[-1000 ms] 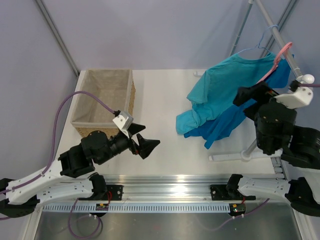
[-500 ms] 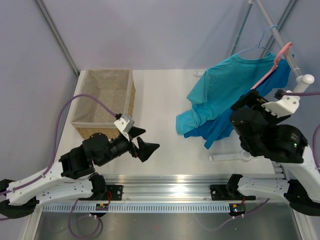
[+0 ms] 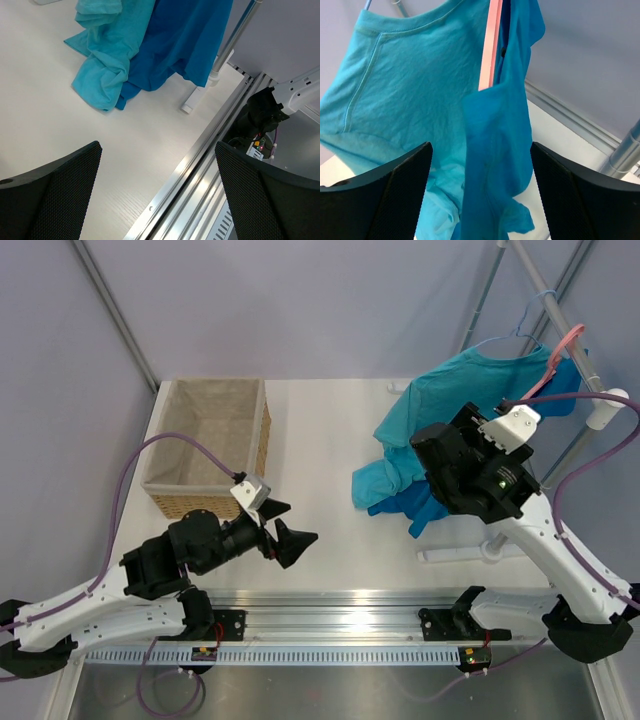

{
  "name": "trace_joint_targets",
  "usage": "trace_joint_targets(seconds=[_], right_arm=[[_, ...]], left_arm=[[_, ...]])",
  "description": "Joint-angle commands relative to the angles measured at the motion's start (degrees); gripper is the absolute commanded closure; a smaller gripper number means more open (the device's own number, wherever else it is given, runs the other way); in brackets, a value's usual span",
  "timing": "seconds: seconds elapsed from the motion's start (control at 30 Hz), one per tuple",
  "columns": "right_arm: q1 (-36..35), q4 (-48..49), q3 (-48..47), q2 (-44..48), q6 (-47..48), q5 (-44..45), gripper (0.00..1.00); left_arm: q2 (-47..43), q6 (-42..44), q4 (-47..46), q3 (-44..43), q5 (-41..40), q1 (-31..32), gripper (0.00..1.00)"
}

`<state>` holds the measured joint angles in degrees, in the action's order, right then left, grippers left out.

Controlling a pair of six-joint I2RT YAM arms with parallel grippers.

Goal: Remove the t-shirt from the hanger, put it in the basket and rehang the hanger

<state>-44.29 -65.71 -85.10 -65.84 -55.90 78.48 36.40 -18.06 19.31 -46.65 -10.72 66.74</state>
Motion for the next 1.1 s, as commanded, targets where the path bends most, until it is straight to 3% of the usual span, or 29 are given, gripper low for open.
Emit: trace_joint_targets(seconds=[0.0,0.1,0.37,0.5,0.6,0.63,0.73,0.93,1.07], right_arm=[[2.36,1.66,-0.59,-2.17,-3.93,2.55,0.15],[2.81,-1.34,-1.56,-3.41,-7.89,4.05,0.22],[4.04,-0.29,-2.79,-5.08,-6.5,4.49,0.43],[4.04,-2.4,-3.58,-4.47,-8.0,4.49,0.6],[4.04,-2.93,-4.11,-3.86,-7.82,4.4,0.76],[4.04,-3.1,-4.63,-3.77,-7.73,4.49,0.86],[4.04,-4.51,-5.86,-3.5,-7.65,5.02,1.0],[4.04,-4.17,-7.62,-2.36,-5.72,5.98,1.0],[4.04,0.31,-7.71,-0.78,0.6,6.6,1.0]], left_arm=[[-0.81,-0.48,-2.08,0.33,1.58,0.23,0.01],[-1.07,-0.66,-2.0,0.86,1.67,0.23,0.01],[-0.54,-1.45,-2.96,0.77,3.25,0.23,0.01],[-0.37,-1.97,-3.75,1.13,4.3,0.23,0.01],[-0.1,-2.24,-4.11,1.21,4.48,0.23,0.01],[0.07,-2.32,-4.37,1.21,4.39,0.23,0.01],[0.33,-2.68,-4.63,1.39,4.66,0.23,0.01],[0.34,-3.29,-4.55,1.39,5.36,0.23,0.01],[0.33,-3.56,-4.63,1.39,5.36,0.23,0.01]])
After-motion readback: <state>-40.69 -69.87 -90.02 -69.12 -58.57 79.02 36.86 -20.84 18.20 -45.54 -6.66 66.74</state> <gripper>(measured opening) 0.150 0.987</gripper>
